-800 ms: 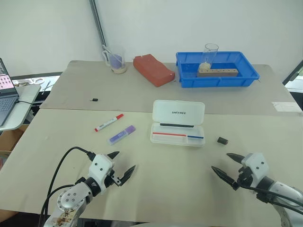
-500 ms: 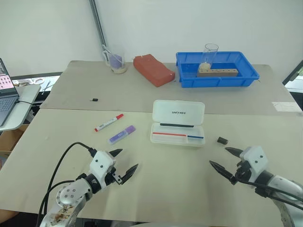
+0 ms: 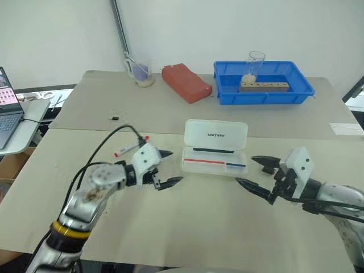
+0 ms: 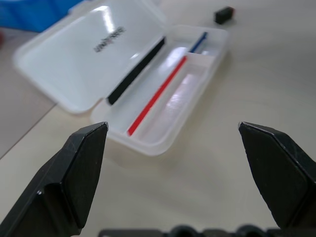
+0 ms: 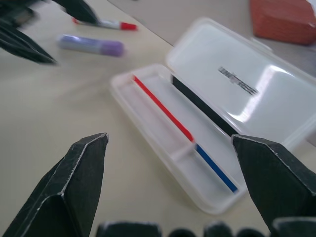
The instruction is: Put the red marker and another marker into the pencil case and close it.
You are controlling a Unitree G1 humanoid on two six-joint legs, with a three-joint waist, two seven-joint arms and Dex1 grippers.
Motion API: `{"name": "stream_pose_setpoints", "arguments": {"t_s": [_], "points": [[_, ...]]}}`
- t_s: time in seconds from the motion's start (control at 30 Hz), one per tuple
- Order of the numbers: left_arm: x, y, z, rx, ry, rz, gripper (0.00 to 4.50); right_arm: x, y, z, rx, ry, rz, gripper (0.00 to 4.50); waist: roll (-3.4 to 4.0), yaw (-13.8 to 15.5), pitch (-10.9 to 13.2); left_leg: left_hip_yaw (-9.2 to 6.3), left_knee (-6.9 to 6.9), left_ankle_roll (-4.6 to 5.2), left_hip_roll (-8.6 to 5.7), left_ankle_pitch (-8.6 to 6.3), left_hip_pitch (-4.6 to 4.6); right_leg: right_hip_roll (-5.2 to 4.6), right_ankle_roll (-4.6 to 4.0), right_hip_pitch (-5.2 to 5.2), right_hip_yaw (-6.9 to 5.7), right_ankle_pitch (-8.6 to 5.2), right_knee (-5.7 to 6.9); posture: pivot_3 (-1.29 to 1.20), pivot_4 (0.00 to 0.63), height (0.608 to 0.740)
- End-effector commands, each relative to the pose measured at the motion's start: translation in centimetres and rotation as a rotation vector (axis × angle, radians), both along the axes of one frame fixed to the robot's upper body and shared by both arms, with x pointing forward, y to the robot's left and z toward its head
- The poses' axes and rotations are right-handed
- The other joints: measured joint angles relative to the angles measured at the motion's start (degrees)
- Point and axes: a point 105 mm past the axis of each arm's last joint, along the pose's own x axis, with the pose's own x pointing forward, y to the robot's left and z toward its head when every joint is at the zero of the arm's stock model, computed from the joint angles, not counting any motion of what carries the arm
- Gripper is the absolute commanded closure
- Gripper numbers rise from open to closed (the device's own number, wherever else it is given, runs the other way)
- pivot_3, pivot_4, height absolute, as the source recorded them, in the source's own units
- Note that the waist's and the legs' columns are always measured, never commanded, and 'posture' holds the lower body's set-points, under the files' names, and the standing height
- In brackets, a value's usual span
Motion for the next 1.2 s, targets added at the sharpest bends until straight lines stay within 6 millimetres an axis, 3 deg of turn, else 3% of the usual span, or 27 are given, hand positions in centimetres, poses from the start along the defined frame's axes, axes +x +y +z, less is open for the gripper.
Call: {"name": "stream_pose_setpoints", "arguments": {"t_s": [0.03,0.17,0.27,0.47,0.53,1.0,1.1,1.2], "points": [[0.7,-1.4,-1.2,0.054,0.011,-0.095,0.0,-0.3,0.7,1.3,-0.006,-0.008,0.047,0.08,0.0,-0.2,0.0,-0.01,0.0,0.01,0.0,0.01,-0.05,0.03,0.0,0.16,0.02,0.0,0.01,0.0,0.15,0.74],[1.1,-2.7,-2.0,0.093,0.011,-0.189,0.0,-0.1,1.2,1.7,-0.011,-0.019,0.055,0.08,0.0,-0.3,0.0,-0.29,0.24,0.06,0.17,0.04,-0.2,0.42,-0.02,0.19,0.05,0.0,0.04,0.0,0.15,0.74],[2.0,-3.4,-2.2,0.102,-0.012,-0.197,0.79,0.2,1.2,1.9,-0.006,-0.03,0.04,0.0,0.02,-0.4,0.0,-0.3,0.25,0.07,0.24,0.04,-0.17,0.48,-0.05,0.17,0.04,0.0,0.13,0.0,0.15,0.74],[3.0,-4.1,-2.9,0.116,0.005,-0.175,3.81,-0.1,0.9,1.5,-0.008,-0.02,0.024,0.0,0.01,-0.3,0.0,-0.29,0.41,0.07,0.23,0.04,-0.21,0.47,-0.03,0.16,0.04,0.0,0.23,0.0,0.15,0.74],[3.0,-4.1,-3.3,0.134,0.018,-0.173,4.45,-0.1,0.8,1.5,-0.006,-0.022,0.017,0.0,0.02,-0.3,0.0,-0.29,0.41,0.07,0.23,0.04,-0.21,0.47,-0.03,0.17,0.04,-0.01,0.24,0.0,0.15,0.74],[1.5,-3.5,-2.9,0.13,-0.009,-0.19,4.45,0.4,0.7,1.4,-0.003,-0.031,0.028,0.0,0.02,-0.5,0.0,-0.29,0.44,0.07,0.24,0.04,-0.09,0.49,-0.05,0.11,0.06,-0.05,0.58,0.0,0.15,0.74],[1.8,-3.5,-2.5,0.123,-0.03,-0.184,3.68,0.5,0.7,1.4,-0.003,-0.034,0.033,0.0,0.01,-0.4,0.0,-0.29,0.46,0.07,0.23,0.04,-0.1,0.48,-0.05,0.08,0.05,-0.05,0.63,0.0,0.15,0.74],[1.3,-3.0,-2.5,0.149,-0.021,-0.207,2.19,0.6,0.6,1.4,-0.006,-0.034,0.035,0.0,0.01,-0.4,0.0,-0.28,0.46,0.07,0.24,0.04,-0.12,0.48,-0.05,0.05,0.05,-0.05,0.64,0.0,0.15,0.74]]}}
